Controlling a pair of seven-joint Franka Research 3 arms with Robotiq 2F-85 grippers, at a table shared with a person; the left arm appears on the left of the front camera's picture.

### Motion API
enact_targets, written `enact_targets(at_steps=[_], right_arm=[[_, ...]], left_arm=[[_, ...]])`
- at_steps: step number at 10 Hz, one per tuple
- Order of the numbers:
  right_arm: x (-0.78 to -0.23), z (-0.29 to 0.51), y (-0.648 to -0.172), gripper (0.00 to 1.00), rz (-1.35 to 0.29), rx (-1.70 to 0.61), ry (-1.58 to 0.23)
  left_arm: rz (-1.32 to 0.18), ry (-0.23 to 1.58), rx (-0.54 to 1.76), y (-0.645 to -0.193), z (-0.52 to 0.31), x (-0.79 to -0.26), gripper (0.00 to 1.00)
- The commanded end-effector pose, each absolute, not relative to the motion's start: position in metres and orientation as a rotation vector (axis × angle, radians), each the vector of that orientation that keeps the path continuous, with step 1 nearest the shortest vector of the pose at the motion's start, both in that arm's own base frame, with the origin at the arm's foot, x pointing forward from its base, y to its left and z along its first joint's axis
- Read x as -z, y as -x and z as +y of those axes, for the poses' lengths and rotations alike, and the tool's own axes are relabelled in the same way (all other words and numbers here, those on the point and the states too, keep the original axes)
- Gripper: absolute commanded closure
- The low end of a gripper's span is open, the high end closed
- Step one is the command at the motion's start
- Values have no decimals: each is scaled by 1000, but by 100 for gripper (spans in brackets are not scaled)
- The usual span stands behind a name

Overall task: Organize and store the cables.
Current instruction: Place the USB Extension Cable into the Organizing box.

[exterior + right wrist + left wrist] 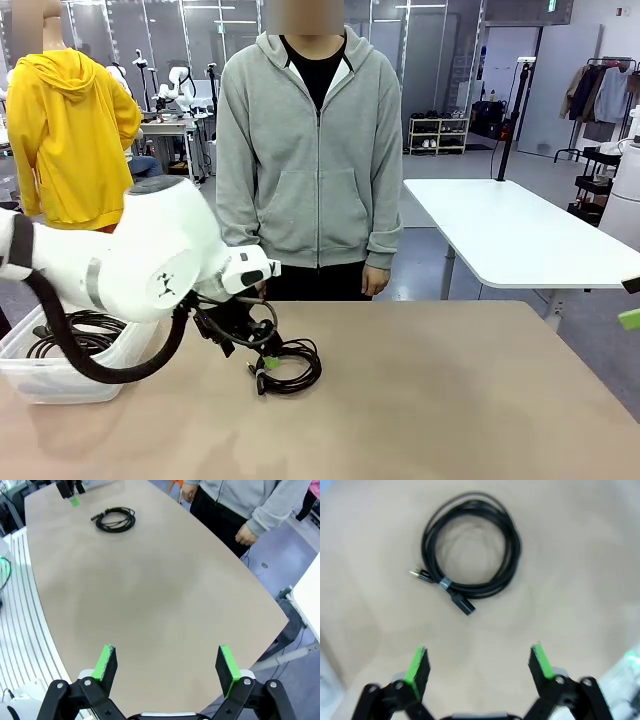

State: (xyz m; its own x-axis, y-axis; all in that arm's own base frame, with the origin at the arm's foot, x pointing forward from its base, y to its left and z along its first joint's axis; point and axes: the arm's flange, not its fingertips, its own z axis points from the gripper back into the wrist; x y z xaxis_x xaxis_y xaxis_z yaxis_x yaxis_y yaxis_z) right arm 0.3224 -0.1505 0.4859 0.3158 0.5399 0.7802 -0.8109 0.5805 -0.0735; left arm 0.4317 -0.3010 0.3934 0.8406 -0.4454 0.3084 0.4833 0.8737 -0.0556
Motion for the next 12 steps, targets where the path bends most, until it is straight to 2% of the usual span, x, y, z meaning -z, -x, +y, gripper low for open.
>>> enact_targets(at_steps=[1, 2, 3, 7, 10, 12], right_arm=[[-459, -143, -316, 0, -972, -968, -416], [-456, -144, -320, 0, -986, -932, -436], [-480, -155, -324, 0, -903, -920, -384], [-480, -155, -324, 0, -903, -920, -384], [-480, -155, -324, 0, -903, -920, -384], [-480, -155, -324, 0, -903, -920, -384]], left_arm=[[-289, 5, 420, -449, -323, -385, 0], [-302, 25, 392, -453, -323, -381, 0], [-333, 28, 452, -451, -320, -382, 0], [-311, 39, 436, -447, -310, -379, 0], [-255, -109, 232, -455, -322, -375, 0], [-227, -116, 154, -471, -333, -370, 0]])
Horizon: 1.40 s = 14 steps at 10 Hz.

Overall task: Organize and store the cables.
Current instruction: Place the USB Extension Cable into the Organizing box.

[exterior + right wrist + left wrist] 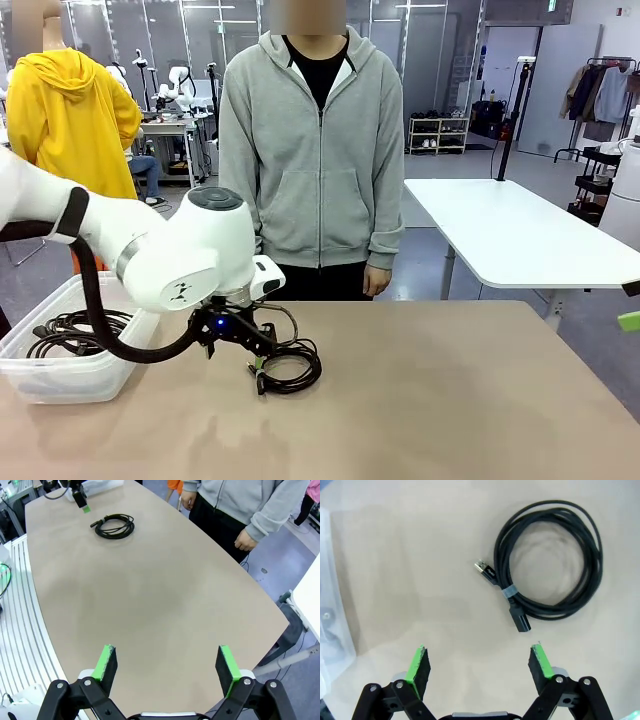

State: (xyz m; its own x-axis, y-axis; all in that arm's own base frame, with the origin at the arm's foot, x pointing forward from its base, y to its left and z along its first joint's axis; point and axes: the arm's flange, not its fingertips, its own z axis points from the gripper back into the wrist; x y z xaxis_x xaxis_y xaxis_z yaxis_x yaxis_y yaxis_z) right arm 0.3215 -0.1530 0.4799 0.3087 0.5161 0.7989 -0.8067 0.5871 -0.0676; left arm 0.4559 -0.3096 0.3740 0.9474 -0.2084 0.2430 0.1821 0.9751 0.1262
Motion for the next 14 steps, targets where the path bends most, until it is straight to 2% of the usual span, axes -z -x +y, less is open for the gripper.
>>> enact_targets(at_steps=[1, 4, 14], right_arm=[[-480, -155, -324, 0, -903, -920, -384], [-480, -155, -324, 0, -903, -920, -384], [-480, -155, -324, 0, -903, -920, -384]], left_arm=[[-219, -107, 102, -479, -336, -363, 0], [-180, -110, -16, -498, -347, -344, 0], [-170, -47, -102, -517, -340, -308, 0]])
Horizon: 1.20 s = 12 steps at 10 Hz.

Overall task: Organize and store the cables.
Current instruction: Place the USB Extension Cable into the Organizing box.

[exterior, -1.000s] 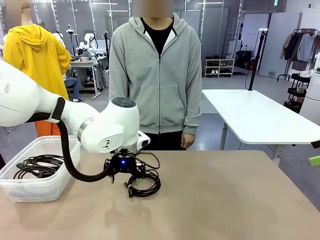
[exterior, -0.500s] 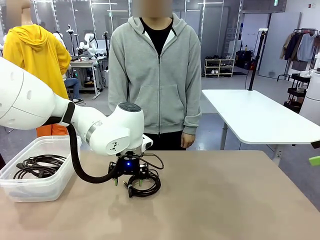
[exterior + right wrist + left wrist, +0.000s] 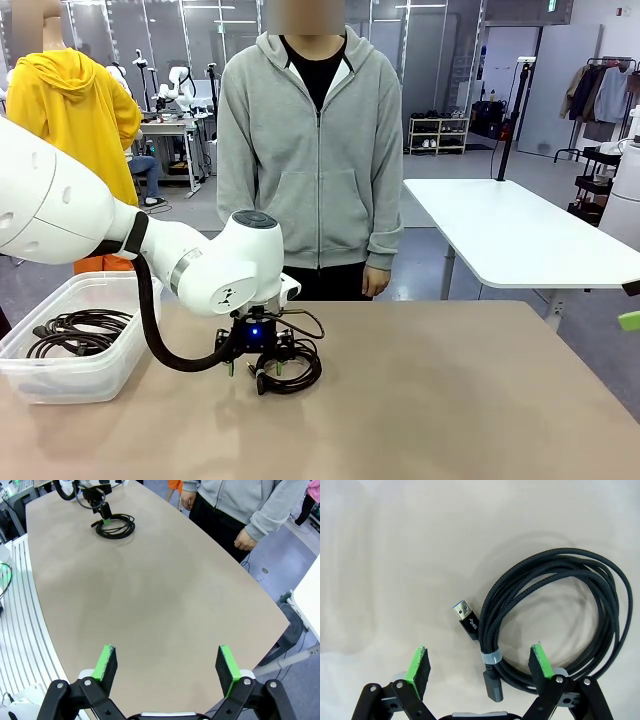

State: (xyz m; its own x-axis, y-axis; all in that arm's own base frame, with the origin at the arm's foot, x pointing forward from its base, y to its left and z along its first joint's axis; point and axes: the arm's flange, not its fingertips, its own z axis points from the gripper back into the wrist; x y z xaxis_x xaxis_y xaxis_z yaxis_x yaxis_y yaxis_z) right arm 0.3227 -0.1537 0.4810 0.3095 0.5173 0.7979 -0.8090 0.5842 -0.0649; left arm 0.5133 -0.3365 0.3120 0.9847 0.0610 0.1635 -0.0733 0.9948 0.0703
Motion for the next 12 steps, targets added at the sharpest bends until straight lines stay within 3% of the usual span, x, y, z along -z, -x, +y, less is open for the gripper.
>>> enact_targets(at_steps=[1, 2, 3, 6, 7, 8, 12], right_arm=[[-480, -155, -324, 0, -903, -920, -384], [-480, -155, -324, 0, -903, -920, -384], [-480, -155, -324, 0, -903, -920, -384], [-480, -155, -324, 0, -903, -920, -384], [-480, -155, -324, 0, -903, -920, -384], [-480, -155, -324, 0, -903, -920, -384], [-480, -155, -324, 0, -903, -920, -384]], left_arm=[[-180, -50, -115, -518, -338, -308, 39], [-193, -51, -116, -518, -336, -309, 60], [-202, -46, -115, -516, -336, -308, 99], [-204, -35, -126, -514, -337, -311, 100], [-197, -34, -128, -513, -336, -310, 96], [-197, -33, -131, -512, -335, -311, 100], [-183, 21, -87, -502, -326, -340, 100]])
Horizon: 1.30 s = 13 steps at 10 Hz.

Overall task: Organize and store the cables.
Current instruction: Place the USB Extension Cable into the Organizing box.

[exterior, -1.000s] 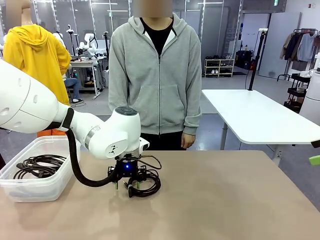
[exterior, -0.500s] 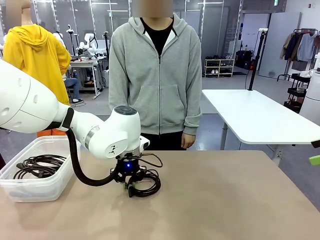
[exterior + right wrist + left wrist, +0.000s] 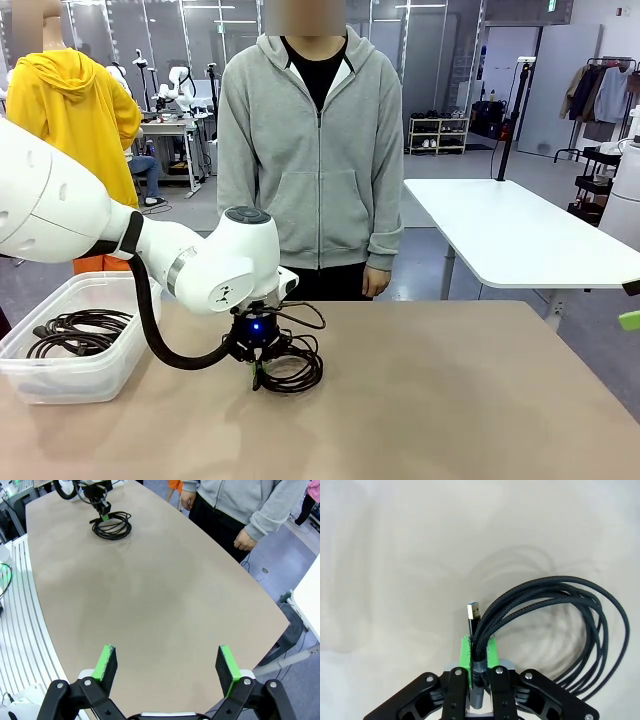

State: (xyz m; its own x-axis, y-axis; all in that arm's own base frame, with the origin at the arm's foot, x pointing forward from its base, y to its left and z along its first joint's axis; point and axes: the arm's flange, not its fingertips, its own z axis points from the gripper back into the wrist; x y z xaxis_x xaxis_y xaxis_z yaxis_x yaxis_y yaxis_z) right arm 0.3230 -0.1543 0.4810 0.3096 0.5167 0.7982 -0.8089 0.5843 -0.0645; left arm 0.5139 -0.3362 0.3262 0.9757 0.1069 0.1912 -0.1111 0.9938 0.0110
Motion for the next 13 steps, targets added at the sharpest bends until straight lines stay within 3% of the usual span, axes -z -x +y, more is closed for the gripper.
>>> enact_targets(at_steps=[1, 3, 7, 8, 11, 12, 13], right_arm=[[-480, -155, -324, 0, -903, -920, -384], [-480, -155, -324, 0, -903, -920, -384], [-480, -155, -324, 0, -903, -920, -384], [-480, -155, -324, 0, -903, -920, -384], [-480, -155, -324, 0, -903, -920, -384], [-480, -155, -324, 0, -903, -920, -384], [-480, -155, -324, 0, -903, -920, -384]], left_arm=[[-225, 1, -71, -495, -322, -370, 100], [-296, -86, -18, -470, -323, -436, 100], [-316, -72, 140, -446, -348, -437, 100], [-309, -78, 16, -453, -336, -462, 100], [-309, -78, 16, -453, -336, -462, 100], [-306, -80, 41, -452, -338, -456, 86], [-312, -57, 24, -467, -326, -472, 86]])
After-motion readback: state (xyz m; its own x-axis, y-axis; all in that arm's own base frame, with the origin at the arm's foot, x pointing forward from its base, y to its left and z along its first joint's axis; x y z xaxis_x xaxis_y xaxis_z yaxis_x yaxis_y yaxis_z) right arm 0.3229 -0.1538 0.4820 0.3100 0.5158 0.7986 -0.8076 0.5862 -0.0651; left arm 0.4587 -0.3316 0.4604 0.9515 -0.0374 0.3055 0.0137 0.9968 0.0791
